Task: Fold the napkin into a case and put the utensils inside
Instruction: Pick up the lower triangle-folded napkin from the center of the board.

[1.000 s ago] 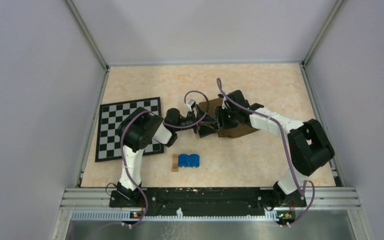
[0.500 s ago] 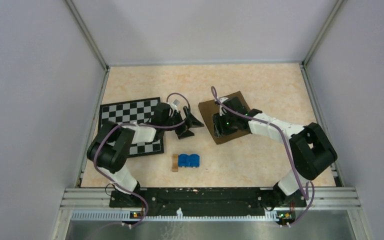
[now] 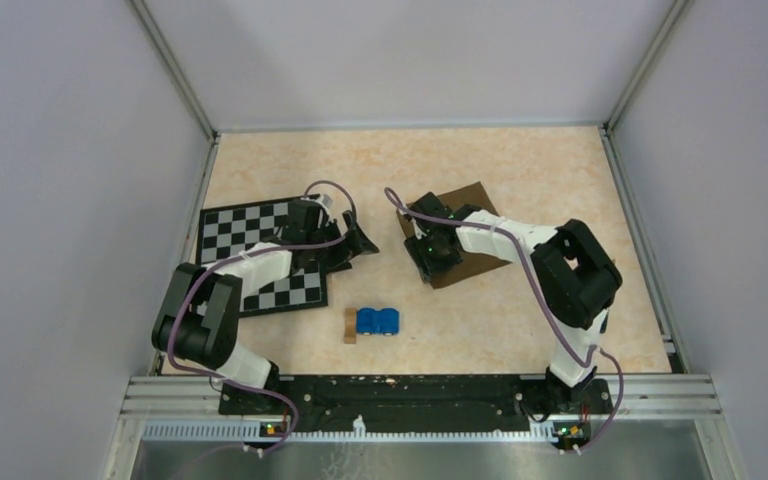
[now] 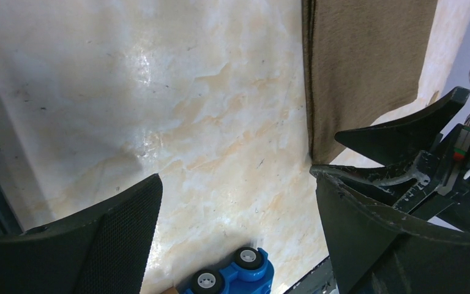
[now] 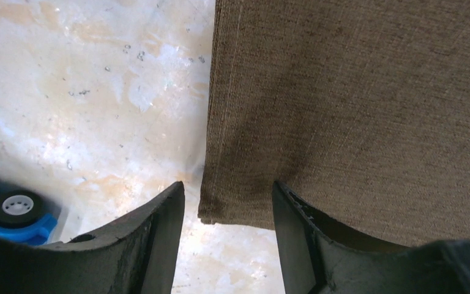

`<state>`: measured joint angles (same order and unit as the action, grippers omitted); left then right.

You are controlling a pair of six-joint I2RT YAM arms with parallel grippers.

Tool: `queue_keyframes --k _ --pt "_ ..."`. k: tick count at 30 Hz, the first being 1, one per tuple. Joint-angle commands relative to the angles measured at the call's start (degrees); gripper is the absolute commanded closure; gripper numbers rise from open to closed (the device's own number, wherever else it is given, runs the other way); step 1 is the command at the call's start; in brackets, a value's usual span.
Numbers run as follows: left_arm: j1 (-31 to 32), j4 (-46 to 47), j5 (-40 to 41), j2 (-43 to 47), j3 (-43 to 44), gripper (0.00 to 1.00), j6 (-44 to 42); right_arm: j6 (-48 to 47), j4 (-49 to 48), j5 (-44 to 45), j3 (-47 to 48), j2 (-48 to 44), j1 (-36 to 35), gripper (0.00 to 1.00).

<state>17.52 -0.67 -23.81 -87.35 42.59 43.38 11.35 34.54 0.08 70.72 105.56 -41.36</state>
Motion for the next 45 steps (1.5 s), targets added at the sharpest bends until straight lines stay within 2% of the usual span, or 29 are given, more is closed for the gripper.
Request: queue_keyframes --k 1,6,9,13,15,16,20,25,28,33,36,39,42,45 --pt "0.0 -0.8 0.7 2.1 0.3 0.01 -2.1 -1.4 3.6 1.6 4.0 2.3 -1.2 0.47" --pt "-0.1 -0.1 0.6 2.7 -0.3 0.01 -2.1 -0.7 3.5 3.2 4.4 4.9 -1.6 0.48" --pt "-0.2 -0.4 0.6 2.9 -0.3 0.01 -2.3 -0.2 2.5 7.5 3.5 7.2 -2.2 0.56" --pt "-0.2 0.0 0.0 3.5 -0.7 0.01 -2.3 -0.2 -3.9 11.0 -0.9 7.6 -2.6 0.79" --pt "-0.2 0.2 -0.7 3.5 -1.1 0.01 -1.7 0.0 -6.7 11.1 -2.4 5.7 -2.6 0.95" --pt "-0.2 1.0 -1.2 3.4 -1.2 0.01 -1.3 0.0 -7.8 10.8 -2.9 4.5 -2.6 1.0" --pt "-0.1 5.9 -6.5 0.1 -0.1 0.01 2.8 -0.9 -10.6 8.6 -4.4 -2.3 -2.6 1.0" --pt "1.6 20.7 -13.8 -10.0 1.2 0.01 17.1 -0.3 -14.7 0.5 -8.2 -8.7 -0.5 1.0" --pt "3.8 27.3 -10.1 -15.0 2.4 0.01 24.8 1.0 -16.6 -4.6 -10.4 -10.4 1.8 1.0" --pt "6.1 32.6 -1.7 -20.6 4.5 0.01 32.9 2.3 -18.7 -9.1 -13.0 -12.8 4.4 1.0" --pt "6.7 30.9 2.2 -23.6 7.2 0.01 35.0 2.5 -19.4 -10.4 -13.6 -13.5 5.4 1.0" --pt "6.8 28.7 5.4 -26.1 9.9 0.08 34.6 2.8 -20.3 -11.0 -14.1 -14.1 5.9 1.0" --pt "6.9 27.6 9.9 -27.8 12.3 0.21 31.6 2.9 -20.6 -12.0 -14.2 -14.3 6.5 1.0" --pt "6.9 25.0 11.8 -30.0 16.0 0.29 28.0 2.9 -20.9 -12.7 -14.4 -14.7 6.9 1.0"
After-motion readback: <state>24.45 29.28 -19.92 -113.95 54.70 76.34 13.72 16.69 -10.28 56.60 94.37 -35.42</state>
